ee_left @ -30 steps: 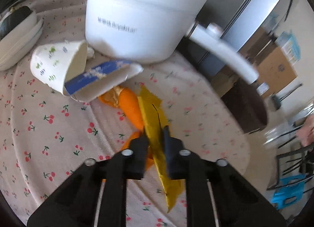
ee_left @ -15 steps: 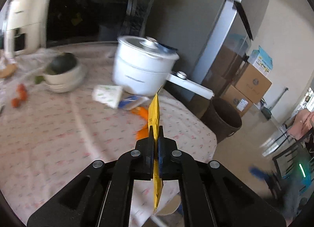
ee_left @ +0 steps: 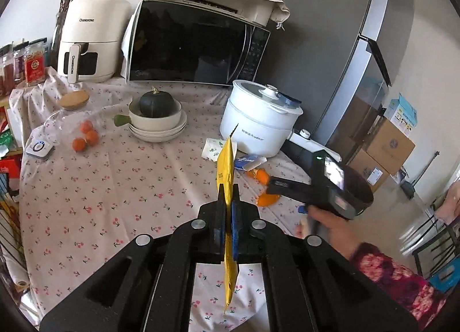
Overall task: Collect trash
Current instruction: 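Grasp the orange peel with the right tool while the left tool holds the yellow packet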
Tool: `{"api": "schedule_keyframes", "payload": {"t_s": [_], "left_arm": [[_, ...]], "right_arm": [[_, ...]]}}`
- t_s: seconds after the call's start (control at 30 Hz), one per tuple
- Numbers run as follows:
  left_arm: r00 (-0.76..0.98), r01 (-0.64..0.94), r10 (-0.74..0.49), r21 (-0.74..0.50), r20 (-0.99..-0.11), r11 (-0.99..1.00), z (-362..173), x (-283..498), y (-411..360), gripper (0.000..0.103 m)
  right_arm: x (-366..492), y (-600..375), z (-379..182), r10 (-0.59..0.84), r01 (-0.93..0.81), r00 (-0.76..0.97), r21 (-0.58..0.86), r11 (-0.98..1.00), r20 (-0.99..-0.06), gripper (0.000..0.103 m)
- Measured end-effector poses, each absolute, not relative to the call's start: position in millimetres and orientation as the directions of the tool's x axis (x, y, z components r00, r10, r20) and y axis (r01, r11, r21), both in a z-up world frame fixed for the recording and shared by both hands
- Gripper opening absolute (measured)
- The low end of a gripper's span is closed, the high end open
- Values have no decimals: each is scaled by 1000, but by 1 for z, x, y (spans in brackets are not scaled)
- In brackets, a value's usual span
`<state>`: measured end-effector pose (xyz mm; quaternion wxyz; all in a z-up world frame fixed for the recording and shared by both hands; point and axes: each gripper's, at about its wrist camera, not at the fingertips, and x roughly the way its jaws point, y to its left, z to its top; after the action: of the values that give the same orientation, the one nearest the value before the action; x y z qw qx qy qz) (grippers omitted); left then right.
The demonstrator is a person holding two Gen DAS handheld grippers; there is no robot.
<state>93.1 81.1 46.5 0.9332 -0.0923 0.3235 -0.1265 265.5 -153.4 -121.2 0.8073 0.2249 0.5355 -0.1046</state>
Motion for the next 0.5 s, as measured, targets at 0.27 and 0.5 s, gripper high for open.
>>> {"api": "schedule_keyframes", "payload": {"t_s": [0.27, 0.5], "left_arm": [[743, 162, -281, -245, -607, 956, 35, 95, 86, 2], [743, 159, -276, -240, -610, 958, 33, 95, 85, 2]], "right_arm": [[267, -129, -131, 60, 316, 420, 208, 926, -906, 31], [245, -128, -104, 86, 232, 470, 217, 948, -879, 16]]}}
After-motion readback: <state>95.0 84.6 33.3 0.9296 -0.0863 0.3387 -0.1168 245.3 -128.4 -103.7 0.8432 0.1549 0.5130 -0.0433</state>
